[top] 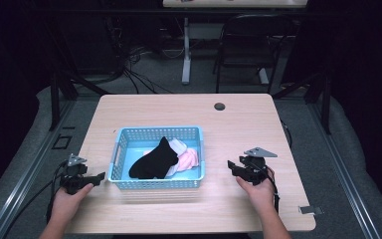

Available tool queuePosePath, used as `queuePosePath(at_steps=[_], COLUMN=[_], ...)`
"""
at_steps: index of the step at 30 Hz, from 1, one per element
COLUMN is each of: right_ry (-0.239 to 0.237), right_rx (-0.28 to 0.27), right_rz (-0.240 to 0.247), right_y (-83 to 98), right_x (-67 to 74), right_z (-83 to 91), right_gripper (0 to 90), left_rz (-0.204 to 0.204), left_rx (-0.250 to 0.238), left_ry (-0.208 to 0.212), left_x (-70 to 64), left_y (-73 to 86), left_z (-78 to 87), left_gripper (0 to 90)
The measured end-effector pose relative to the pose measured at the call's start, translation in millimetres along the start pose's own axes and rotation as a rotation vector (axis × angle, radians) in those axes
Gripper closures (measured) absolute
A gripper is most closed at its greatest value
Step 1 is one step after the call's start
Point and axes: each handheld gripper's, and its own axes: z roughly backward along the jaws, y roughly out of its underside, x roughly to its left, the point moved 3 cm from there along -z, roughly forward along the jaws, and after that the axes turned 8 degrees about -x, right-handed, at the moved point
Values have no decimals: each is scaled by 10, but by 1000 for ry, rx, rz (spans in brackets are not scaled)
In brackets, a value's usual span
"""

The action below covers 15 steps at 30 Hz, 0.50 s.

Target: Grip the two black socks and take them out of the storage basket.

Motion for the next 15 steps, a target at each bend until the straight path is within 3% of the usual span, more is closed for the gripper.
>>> queuePosePath(at_steps=[8, 10, 15], right_ry=[-32, -37, -29], right_rx=[-9, 0, -2], right_rz=[24, 45, 32], right_y=[-9, 2, 17], right_x=[81, 105, 147], right_z=[-8, -5, -5], right_gripper=[403, 415, 464], left_rz=[-8, -8, -7], left_rx=[1, -6, -20], left_ry=[4, 6, 9], left_x=[-21, -22, -37], left_y=[-25, -37, -58], left_z=[-20, -21, -16], left_gripper=[237, 237, 237])
